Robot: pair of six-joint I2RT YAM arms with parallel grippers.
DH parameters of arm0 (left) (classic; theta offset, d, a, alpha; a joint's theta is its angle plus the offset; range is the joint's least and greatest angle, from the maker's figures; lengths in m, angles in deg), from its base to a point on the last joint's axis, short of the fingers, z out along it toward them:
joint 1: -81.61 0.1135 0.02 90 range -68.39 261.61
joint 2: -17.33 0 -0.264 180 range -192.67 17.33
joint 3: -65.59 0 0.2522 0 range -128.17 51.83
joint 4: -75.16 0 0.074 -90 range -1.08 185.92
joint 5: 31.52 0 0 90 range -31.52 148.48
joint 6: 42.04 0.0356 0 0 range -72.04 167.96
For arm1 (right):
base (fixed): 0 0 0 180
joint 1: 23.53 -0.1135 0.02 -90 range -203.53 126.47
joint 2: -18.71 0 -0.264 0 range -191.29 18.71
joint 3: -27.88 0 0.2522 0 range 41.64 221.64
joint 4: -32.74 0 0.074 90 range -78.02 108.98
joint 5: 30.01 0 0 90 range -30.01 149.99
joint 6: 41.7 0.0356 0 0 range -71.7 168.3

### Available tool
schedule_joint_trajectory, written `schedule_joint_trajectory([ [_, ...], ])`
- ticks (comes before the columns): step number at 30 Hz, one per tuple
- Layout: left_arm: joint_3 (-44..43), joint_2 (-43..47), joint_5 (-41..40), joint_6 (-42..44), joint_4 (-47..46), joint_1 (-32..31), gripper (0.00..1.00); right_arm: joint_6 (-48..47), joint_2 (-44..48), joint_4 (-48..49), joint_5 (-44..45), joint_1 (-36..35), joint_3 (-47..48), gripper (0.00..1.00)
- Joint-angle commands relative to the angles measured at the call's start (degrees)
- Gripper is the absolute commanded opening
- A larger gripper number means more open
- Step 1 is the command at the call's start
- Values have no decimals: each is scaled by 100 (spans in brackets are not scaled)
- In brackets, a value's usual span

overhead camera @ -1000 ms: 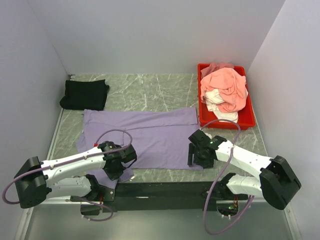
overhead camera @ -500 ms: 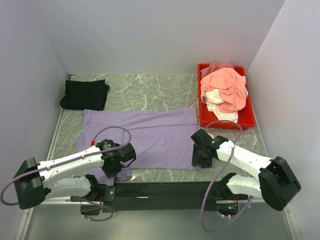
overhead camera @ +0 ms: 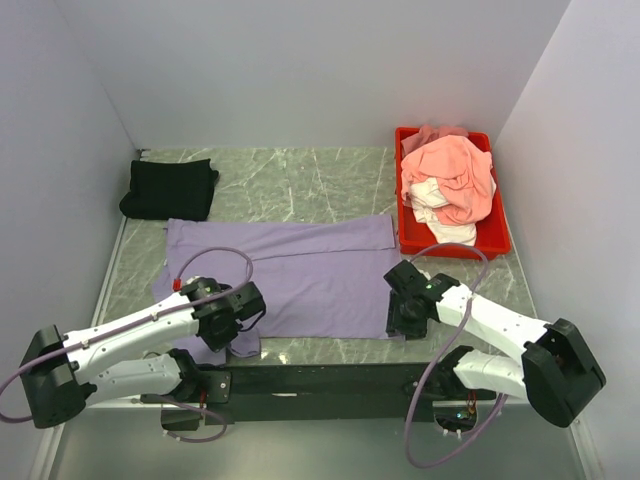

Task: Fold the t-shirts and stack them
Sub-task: Fold the tshirt

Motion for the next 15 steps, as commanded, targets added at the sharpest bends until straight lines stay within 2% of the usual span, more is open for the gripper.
schedule_joint_trajectory([
  [1, -142, 189, -337, -35, 272, 118, 0, 123, -78, -28, 6, -37, -38, 52],
  [4, -116, 285, -372, -18, 263, 162, 0, 150, -140, -37, 68, -55, -64, 45],
  [7, -133, 330, -451, 0, 237, 189, 1, 158, -193, 42, 94, -55, -82, 29],
  [8, -142, 339, -512, 26, 228, 198, 1, 141, -219, 51, 112, -64, -64, 21],
  [12, -238, 295, -653, 62, 263, 250, 1, 53, -246, -116, 375, -64, 233, 12],
  [15, -300, 312, -811, 88, 246, 303, 0, -70, -237, -213, 499, -64, 532, 11],
])
